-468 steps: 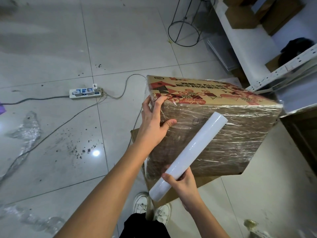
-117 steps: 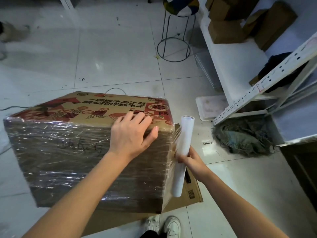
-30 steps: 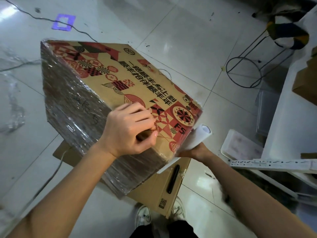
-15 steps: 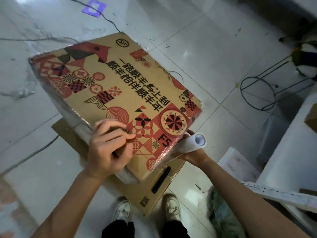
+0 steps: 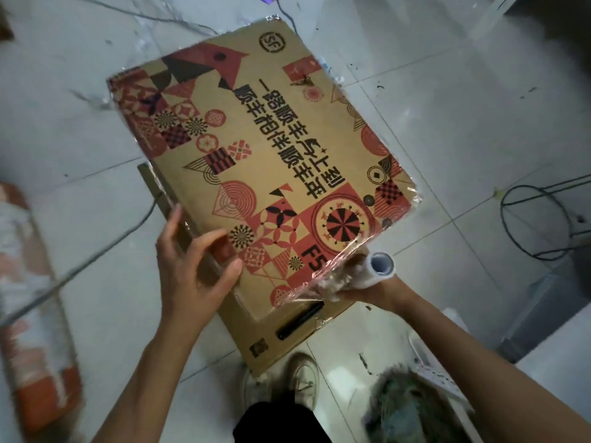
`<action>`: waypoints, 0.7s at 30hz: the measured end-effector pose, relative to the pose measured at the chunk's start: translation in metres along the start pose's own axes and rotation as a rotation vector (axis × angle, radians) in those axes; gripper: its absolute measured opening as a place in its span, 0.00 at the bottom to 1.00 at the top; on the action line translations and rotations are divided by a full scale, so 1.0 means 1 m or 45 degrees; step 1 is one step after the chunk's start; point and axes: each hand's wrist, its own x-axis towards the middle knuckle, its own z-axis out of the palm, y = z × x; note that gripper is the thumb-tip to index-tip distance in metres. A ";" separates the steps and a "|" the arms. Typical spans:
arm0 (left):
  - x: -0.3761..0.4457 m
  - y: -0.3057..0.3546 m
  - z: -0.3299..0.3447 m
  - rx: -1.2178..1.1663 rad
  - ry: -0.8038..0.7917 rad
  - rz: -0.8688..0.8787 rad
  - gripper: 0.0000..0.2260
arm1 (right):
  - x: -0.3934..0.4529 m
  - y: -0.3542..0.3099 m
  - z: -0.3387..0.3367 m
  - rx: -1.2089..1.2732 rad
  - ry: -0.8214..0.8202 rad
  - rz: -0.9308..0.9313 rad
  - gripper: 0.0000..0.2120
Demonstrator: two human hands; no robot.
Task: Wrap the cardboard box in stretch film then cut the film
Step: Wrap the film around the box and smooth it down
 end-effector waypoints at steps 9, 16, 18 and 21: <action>0.013 -0.007 -0.010 -0.286 -0.153 -0.277 0.41 | -0.004 -0.002 -0.015 -0.011 0.121 -0.257 0.11; 0.013 -0.007 -0.008 -0.481 -0.185 -0.349 0.46 | 0.031 -0.011 -0.023 0.109 0.136 -0.078 0.30; 0.014 -0.002 -0.005 -0.504 -0.170 -0.385 0.51 | 0.036 -0.017 -0.024 0.031 0.082 0.155 0.41; 0.014 0.006 0.002 -0.521 -0.106 -0.441 0.54 | 0.042 -0.027 -0.030 -0.016 0.078 0.022 0.27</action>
